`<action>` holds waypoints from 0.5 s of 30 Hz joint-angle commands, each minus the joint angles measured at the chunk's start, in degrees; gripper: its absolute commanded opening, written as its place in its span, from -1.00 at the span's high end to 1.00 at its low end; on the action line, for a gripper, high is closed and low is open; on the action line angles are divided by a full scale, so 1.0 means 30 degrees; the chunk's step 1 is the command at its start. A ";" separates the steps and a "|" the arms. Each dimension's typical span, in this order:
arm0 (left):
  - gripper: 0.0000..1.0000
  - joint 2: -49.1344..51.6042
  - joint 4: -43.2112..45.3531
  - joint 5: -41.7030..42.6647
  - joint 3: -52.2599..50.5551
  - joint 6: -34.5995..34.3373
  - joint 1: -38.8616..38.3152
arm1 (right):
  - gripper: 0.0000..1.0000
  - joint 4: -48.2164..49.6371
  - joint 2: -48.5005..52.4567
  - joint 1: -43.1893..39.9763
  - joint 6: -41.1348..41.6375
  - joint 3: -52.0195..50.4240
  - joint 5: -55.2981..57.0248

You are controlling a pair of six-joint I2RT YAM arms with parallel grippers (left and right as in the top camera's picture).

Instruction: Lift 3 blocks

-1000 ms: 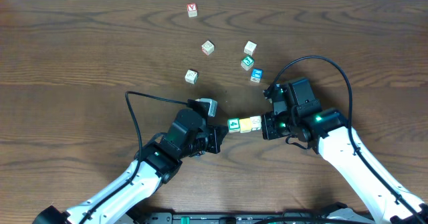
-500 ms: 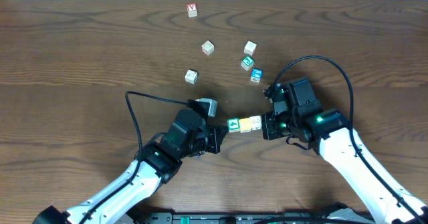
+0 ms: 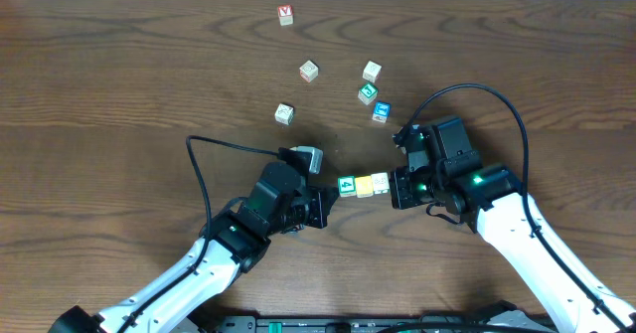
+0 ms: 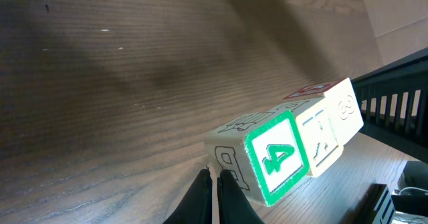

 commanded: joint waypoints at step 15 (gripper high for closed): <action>0.86 -0.0226 0.0393 0.1843 0.1188 -0.0015 -0.0328 | 0.97 0.0124 -0.0255 0.0838 -0.0204 0.0648 -0.3089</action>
